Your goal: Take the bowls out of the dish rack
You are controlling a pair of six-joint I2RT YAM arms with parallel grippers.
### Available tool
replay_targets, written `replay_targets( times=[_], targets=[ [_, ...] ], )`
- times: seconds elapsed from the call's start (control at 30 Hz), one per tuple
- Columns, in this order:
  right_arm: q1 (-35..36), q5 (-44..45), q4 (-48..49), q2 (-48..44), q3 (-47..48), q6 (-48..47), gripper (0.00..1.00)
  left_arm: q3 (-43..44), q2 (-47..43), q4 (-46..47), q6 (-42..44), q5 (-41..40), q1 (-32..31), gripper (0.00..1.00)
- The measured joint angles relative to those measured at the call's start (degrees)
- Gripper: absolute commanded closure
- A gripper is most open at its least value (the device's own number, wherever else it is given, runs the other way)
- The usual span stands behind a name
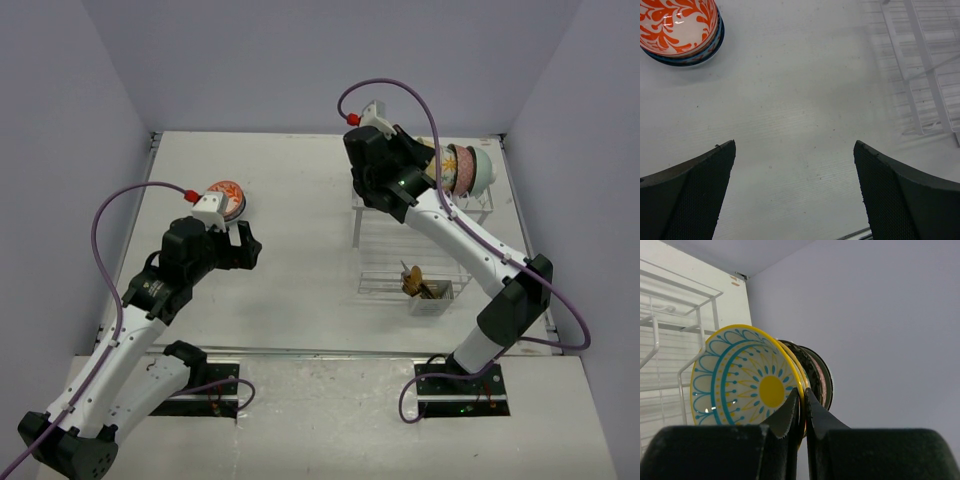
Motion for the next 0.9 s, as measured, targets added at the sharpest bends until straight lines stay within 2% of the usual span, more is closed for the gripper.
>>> replay_targets(
  times=[0.9],
  targets=[
    [1.81,-0.46,-0.04,-0.33,2.29,-1.14,1.00,0.00,0.52,0.02,0.37,-0.02,0.00,0.00]
  ],
)
